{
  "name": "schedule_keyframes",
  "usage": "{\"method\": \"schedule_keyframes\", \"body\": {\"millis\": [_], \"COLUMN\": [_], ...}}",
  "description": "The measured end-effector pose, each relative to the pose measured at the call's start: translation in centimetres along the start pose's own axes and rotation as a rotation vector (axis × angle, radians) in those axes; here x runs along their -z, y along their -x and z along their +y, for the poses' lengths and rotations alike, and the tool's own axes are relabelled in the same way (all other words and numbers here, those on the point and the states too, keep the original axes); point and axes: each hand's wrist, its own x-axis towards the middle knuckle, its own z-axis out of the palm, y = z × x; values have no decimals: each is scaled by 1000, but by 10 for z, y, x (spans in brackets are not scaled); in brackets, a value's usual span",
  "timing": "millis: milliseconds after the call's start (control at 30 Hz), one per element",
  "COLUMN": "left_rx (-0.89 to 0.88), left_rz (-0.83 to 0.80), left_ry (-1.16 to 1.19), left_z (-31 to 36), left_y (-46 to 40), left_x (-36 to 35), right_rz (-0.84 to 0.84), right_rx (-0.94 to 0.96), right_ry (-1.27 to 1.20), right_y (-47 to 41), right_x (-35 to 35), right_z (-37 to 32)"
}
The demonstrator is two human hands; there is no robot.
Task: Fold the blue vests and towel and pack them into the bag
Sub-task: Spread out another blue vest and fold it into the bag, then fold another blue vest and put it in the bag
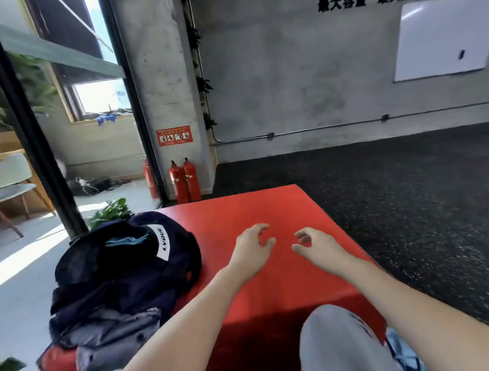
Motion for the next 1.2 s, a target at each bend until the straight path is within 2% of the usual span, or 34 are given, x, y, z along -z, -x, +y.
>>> {"method": "schedule_keyframes", "body": {"millis": [333, 633, 967, 1200], "left_rx": [-102, -69, 200, 371], "left_rz": [-404, -728, -805, -781], "left_ry": [42, -43, -132, -140], "left_z": [102, 121, 63, 28], "left_y": [26, 54, 58, 58], "left_x": [-196, -349, -460, -508], "right_rz": [126, 19, -106, -151], "right_rx": [-351, -620, -671, -663], "right_ry": [-33, -52, -128, -198], "right_y": [74, 126, 103, 69], "right_x": [64, 58, -3, -51], "right_z": [200, 362, 469, 506]}}
